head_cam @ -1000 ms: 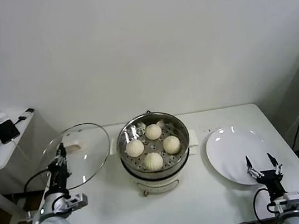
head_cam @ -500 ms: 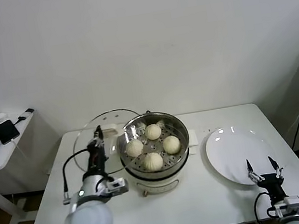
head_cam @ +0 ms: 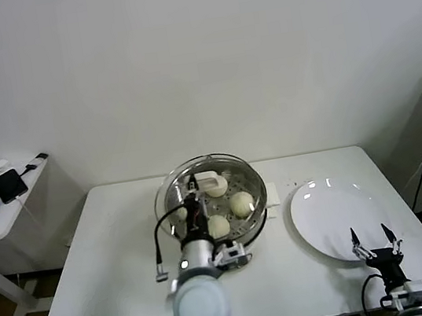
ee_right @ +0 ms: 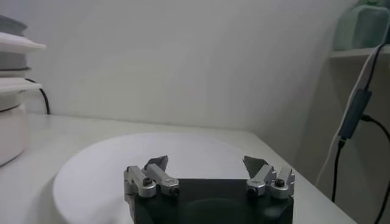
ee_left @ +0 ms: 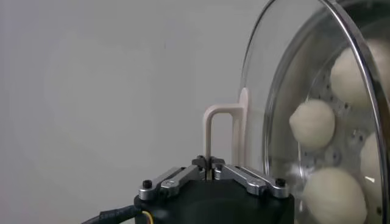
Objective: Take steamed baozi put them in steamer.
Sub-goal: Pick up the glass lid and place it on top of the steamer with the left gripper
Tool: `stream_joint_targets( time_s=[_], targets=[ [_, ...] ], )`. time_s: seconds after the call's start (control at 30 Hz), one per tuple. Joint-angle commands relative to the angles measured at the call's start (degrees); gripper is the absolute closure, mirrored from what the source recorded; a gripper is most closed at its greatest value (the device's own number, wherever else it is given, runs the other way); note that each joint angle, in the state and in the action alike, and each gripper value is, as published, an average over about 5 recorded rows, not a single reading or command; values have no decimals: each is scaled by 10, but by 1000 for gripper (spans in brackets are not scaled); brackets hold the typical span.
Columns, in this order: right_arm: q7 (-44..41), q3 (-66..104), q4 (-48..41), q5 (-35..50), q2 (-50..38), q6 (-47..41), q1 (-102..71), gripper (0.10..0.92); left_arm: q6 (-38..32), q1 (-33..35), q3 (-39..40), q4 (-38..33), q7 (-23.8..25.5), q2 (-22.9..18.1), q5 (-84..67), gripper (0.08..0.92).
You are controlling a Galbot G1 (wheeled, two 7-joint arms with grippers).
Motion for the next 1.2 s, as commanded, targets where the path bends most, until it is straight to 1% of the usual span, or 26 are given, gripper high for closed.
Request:
stream_joint_targets(
  time_s=[0.03,0.17,0.4,0.63,0.83,1.0,1.2],
  targets=[
    [3,0,-4,10,-2,9,-1,203,28,-17,49,36,26,-74,64,868],
    [7,0,-6,11,-2,14,-4,203,28,-19,47,68,13,-92,71,868],
    [13,2,-9,12,0,21,-2,203,28,-16,31,103,-6,-106,79,868],
    [15,0,-13,9,4,26,-2,203,28,-13,4,123,-30,-101,73,868],
    [14,0,-14,8,5,27,-2,203,28,-15,-14,126,-42,-89,65,868],
    [14,1,-15,7,8,28,-1,203,28,-8,-19,124,-49,-84,62,868],
    [15,2,-14,2,12,33,-2,203,28,1,-16,127,-58,-89,61,868]
  ],
)
